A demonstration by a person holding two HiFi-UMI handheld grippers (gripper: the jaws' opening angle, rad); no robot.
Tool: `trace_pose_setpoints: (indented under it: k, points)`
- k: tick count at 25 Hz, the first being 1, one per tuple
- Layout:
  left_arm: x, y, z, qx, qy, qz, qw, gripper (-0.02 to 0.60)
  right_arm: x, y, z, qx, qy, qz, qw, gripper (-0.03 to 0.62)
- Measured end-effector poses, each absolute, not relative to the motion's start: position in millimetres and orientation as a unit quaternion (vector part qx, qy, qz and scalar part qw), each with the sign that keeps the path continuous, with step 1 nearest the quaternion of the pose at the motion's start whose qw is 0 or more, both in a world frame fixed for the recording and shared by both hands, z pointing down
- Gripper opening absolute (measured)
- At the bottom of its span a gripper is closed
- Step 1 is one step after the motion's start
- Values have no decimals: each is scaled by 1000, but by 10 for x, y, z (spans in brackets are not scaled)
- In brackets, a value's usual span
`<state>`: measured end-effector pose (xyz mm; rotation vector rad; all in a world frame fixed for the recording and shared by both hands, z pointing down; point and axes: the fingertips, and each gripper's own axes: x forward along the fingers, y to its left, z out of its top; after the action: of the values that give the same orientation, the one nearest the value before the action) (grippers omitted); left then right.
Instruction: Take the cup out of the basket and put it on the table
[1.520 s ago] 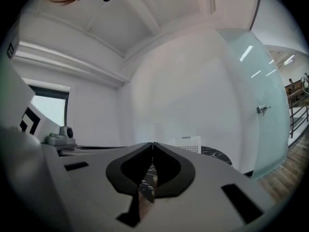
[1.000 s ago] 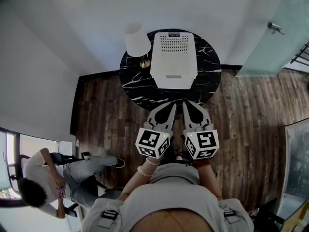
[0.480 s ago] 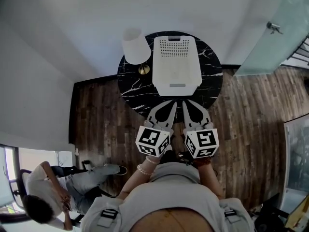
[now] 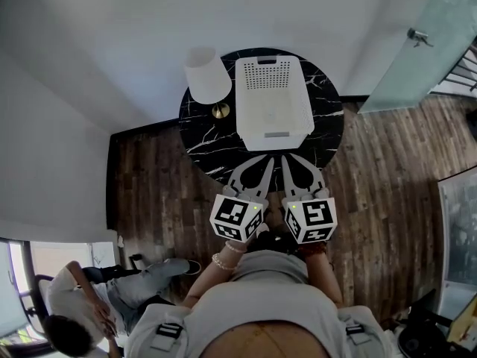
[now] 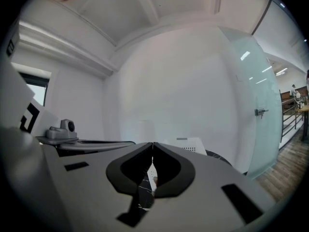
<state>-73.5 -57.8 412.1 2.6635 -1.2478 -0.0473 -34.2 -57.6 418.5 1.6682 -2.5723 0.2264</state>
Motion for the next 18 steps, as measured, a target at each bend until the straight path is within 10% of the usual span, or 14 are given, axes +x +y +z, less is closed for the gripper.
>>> trace_pose_setpoints:
  k: [18]
  points:
    - [-913, -962, 4186, 885, -450, -26, 117, 6, -488, -987, 4242, 520, -849, 80, 51, 12]
